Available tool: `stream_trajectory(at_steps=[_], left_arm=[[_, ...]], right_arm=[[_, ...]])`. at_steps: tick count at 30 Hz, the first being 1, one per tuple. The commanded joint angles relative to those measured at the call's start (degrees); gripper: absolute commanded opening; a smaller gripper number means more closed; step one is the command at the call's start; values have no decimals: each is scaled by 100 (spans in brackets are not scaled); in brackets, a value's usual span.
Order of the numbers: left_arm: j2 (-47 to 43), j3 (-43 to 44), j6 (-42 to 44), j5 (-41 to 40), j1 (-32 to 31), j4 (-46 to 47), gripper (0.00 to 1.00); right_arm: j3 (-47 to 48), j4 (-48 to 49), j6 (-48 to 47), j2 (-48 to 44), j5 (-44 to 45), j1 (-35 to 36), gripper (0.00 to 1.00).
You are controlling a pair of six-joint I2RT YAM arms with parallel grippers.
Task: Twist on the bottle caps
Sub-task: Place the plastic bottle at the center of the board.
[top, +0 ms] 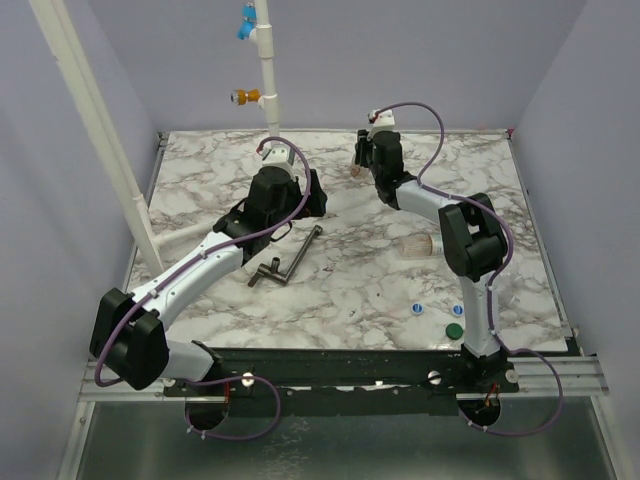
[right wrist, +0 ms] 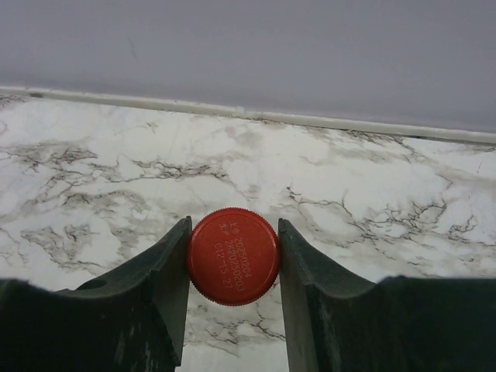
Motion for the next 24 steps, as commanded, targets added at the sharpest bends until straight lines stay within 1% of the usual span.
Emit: stream_trajectory(at_steps=[1, 6, 12, 24], left_arm=[[60, 164, 39, 145, 29, -105, 99], [81, 182, 42, 154, 32, -121, 99], [124, 203, 57, 171, 31, -123, 99], [195, 253, 88, 214, 45, -122, 99]], right_arm=[[-209, 4, -30, -150, 213, 34, 47], [-177, -68, -56, -153, 229, 32, 60], [-137, -97, -108, -205, 286, 34, 69], [-61, -215, -122, -188, 329, 34, 76]])
